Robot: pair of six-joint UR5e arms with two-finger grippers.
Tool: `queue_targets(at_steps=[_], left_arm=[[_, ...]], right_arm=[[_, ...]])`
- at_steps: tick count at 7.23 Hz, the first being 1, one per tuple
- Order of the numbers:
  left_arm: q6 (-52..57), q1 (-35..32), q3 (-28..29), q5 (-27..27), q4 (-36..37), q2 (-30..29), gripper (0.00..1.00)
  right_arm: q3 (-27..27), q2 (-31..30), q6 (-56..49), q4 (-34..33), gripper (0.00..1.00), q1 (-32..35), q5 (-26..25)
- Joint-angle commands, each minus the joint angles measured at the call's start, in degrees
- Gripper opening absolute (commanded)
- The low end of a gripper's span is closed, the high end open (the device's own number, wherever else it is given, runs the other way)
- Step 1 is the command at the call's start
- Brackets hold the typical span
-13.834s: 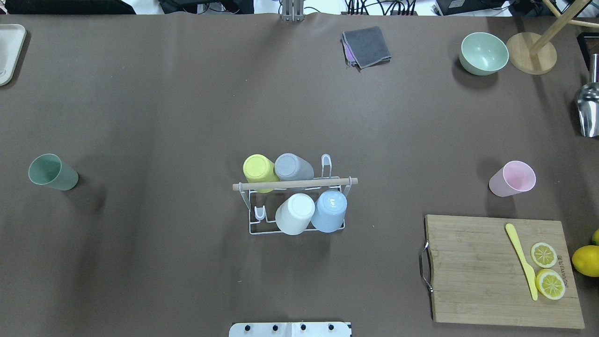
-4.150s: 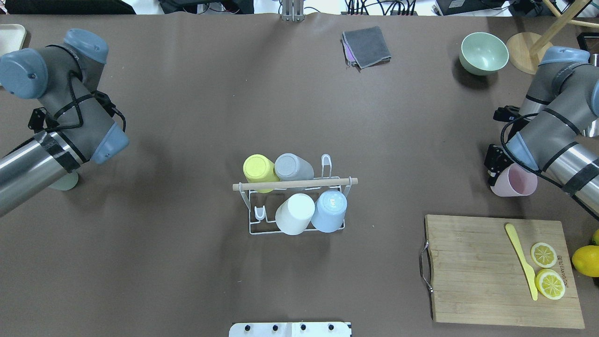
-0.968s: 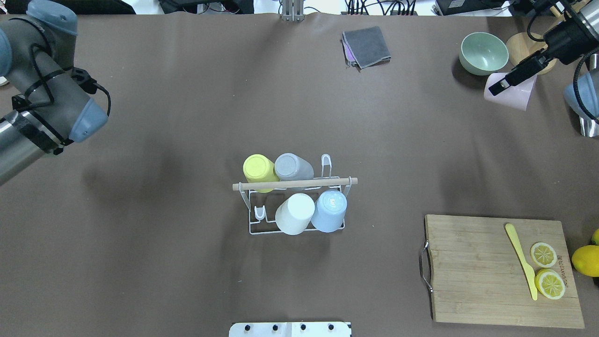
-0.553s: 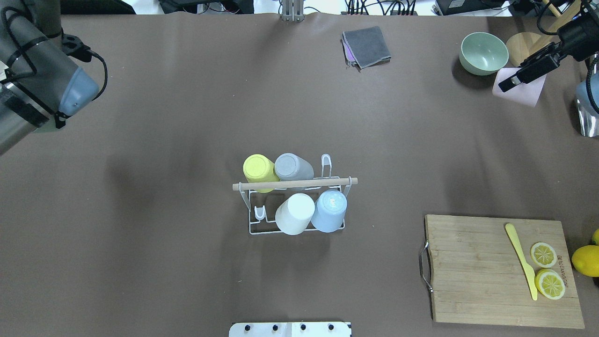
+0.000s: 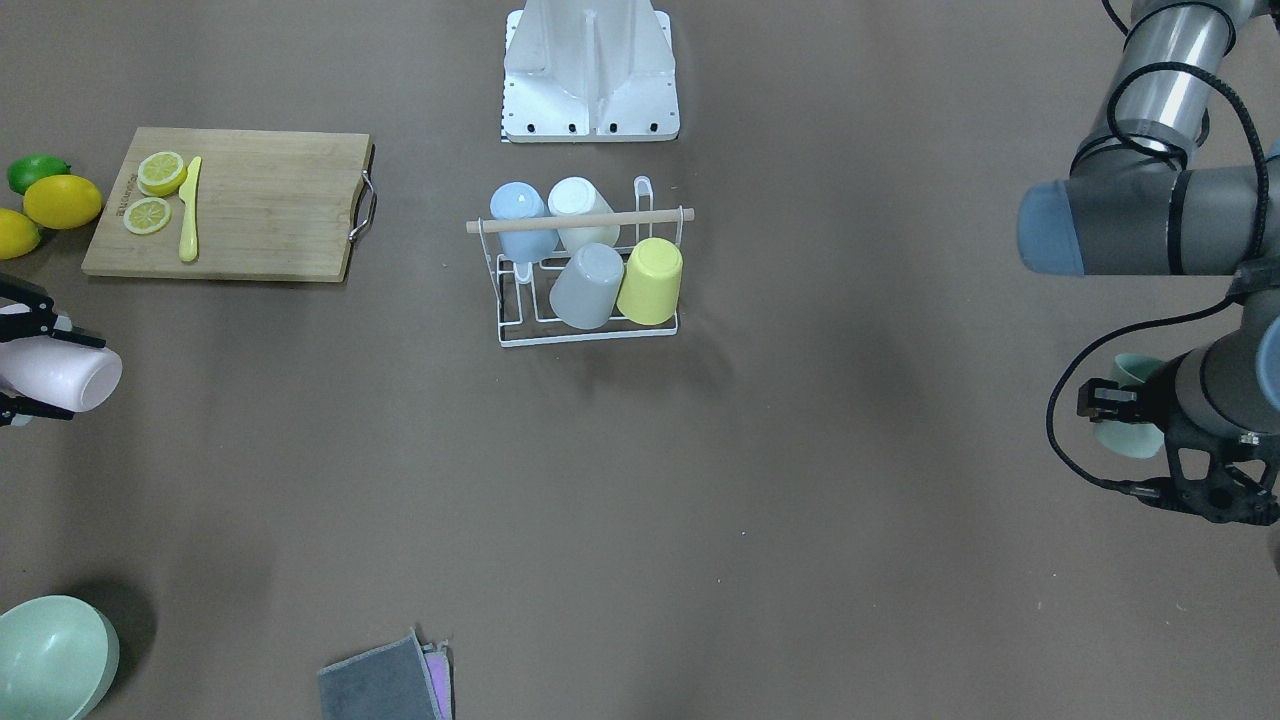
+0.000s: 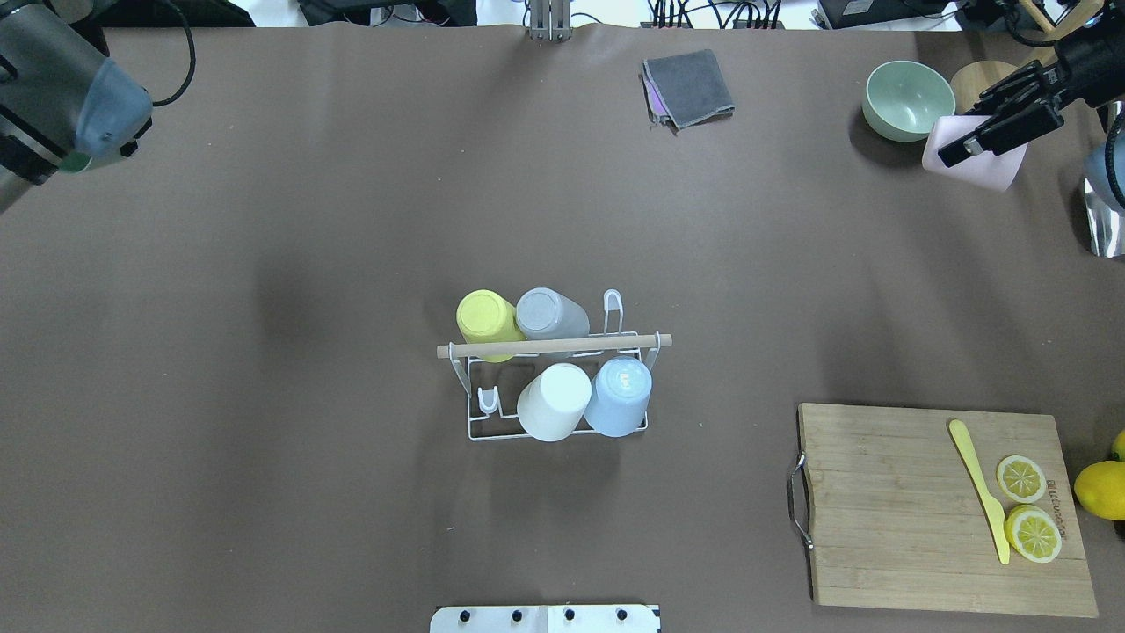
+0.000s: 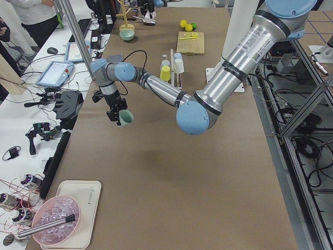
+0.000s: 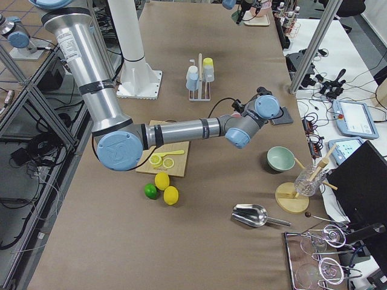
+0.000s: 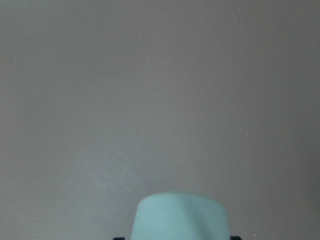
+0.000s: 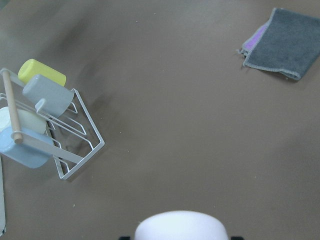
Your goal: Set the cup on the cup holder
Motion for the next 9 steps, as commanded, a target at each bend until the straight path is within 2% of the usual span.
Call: queue_targets(at_steps=[1,4,7,9], left_arm=[[-3.86,-2.79,-0.29,-0.08,-8.04,0.06,0.47],[-16.05,-6.05,-3.45,-2.0,-22.53,0.85,0.47],[-27.21,-6.85,-13.97,-1.93,-27.99,1.11,0.47],[-36.53,-6.59,-17.33,-1.66,-41.4,3.91,0.47]], right_arm=[[-0.03,0.29,0.07,5.86,0.25,0.0,-0.21],[-0.03,1.17,0.16,12.8,0.25,-0.34,-1.17],[0.5,3.36,0.16,17.47,0.25,-1.83,-1.62],[0.59,4.07,0.25,21.07,0.25,-3.15,-1.36]])
